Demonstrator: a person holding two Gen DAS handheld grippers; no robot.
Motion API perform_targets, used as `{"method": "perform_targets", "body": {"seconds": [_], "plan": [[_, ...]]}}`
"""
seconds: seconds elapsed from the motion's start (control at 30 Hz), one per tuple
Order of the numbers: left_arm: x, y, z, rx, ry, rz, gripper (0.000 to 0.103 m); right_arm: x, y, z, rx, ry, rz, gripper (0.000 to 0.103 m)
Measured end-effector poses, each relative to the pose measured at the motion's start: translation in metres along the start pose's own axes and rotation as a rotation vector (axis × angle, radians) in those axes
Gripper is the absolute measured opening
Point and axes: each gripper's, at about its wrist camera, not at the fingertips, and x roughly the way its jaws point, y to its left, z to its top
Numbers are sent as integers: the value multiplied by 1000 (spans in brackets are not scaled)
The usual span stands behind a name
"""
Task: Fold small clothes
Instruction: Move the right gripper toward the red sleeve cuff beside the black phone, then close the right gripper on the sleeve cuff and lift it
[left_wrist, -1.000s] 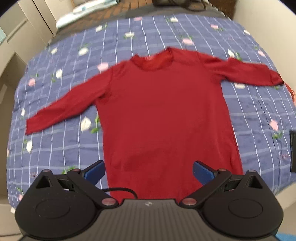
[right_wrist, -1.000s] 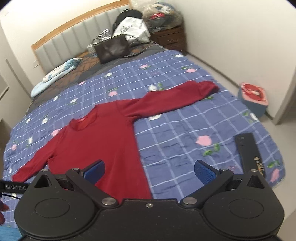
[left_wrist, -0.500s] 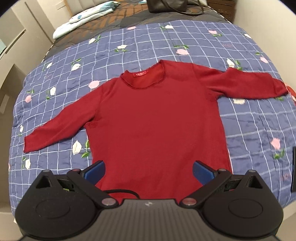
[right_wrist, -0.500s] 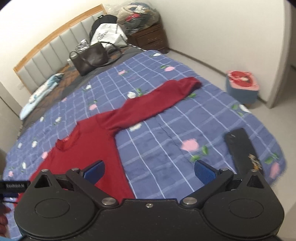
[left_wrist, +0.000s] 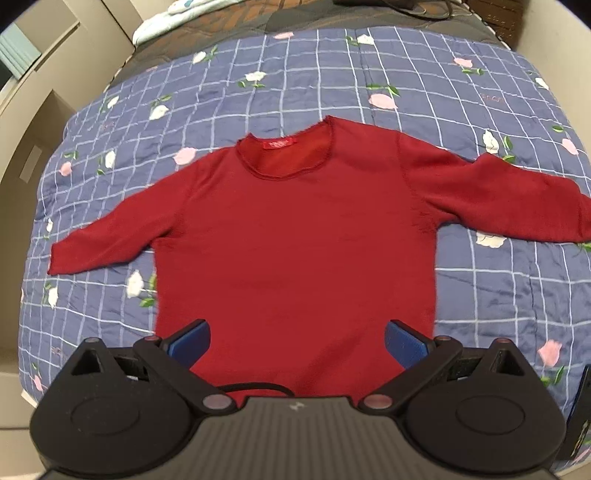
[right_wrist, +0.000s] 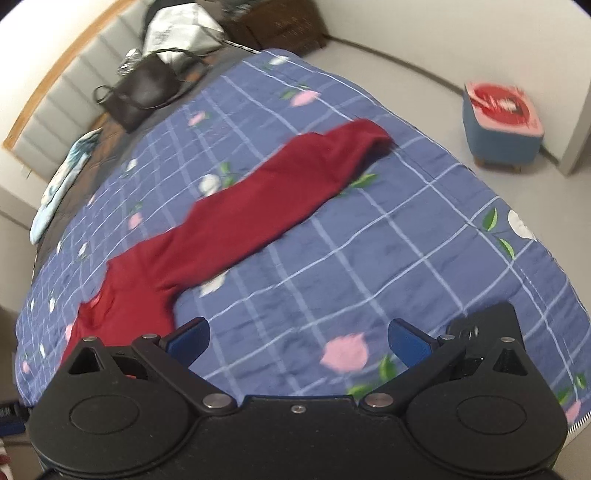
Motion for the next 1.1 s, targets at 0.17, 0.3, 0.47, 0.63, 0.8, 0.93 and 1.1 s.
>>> {"method": "perform_targets", "body": {"seconds": [0.17,0.3,0.47,0.63,0.8,0.93,1.1], "plan": [[24,-37,15,-49,50,-5,103,33,-31,49,68,29,34,102],[32,-54,23,-76,56,-17,103,58,-43,90,90,-1,47,102],[38,-62,24,-88,67,0,103,92,-60,131,234,-37,65,98],[43,-62,21,-101,78,33,103,116,-67,151,346,-39,103,93],[47,-58,13,-116,101,51,103,131,-80,166,423,-62,76,87],[48,-52,6,-124,114,54,103,144,-92,175,461,-79,35,80],[43,-47,1,-130,106,56,103,153,-103,176,521,-95,34,66]]}}
